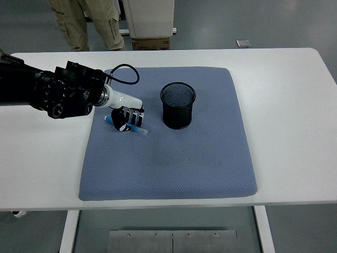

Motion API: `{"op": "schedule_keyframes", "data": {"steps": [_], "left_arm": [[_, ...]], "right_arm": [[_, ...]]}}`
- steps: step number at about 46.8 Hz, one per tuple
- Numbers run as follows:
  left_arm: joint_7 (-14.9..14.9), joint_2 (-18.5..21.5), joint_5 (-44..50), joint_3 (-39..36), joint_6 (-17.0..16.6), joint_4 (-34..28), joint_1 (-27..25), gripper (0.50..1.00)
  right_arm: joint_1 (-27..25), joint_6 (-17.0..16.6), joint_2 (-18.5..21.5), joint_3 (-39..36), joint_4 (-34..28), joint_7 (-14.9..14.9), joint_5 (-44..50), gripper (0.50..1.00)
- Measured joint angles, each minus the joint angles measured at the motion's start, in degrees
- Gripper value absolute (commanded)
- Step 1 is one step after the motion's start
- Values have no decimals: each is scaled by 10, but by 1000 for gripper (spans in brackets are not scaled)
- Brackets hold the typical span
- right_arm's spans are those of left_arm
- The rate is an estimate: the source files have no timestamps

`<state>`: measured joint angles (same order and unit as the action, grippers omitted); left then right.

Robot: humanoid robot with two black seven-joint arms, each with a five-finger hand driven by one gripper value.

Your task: Left hand places marker in pen holder

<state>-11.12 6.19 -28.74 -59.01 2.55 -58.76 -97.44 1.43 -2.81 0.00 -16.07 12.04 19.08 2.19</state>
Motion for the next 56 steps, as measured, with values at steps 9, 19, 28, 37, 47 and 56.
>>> {"op": "schedule_keyframes", "data": {"steps": [9, 19, 28, 37, 47, 56], "left_arm": [[-3, 1, 0, 0, 1, 0, 0, 593], [-4, -1, 0, 0, 2, 0, 0, 528], [-4, -1, -16, 0, 5, 0, 1, 500], [-4, 0, -17, 0, 11, 0, 0, 500], [-3, 3, -17, 0, 12, 2, -4, 500], [-4, 5, -15, 1, 11, 6, -7, 500]], "right_arm": [[0, 0, 0, 0, 0, 0, 0, 1000], [0, 0, 0, 0, 0, 0, 0, 1000], [0, 0, 0, 0, 0, 0, 0, 1000], [0, 0, 0, 0, 0, 0, 0, 1000], [0, 0, 0, 0, 0, 0, 0, 1000], [0, 0, 0, 0, 0, 0, 0, 1000]]}}
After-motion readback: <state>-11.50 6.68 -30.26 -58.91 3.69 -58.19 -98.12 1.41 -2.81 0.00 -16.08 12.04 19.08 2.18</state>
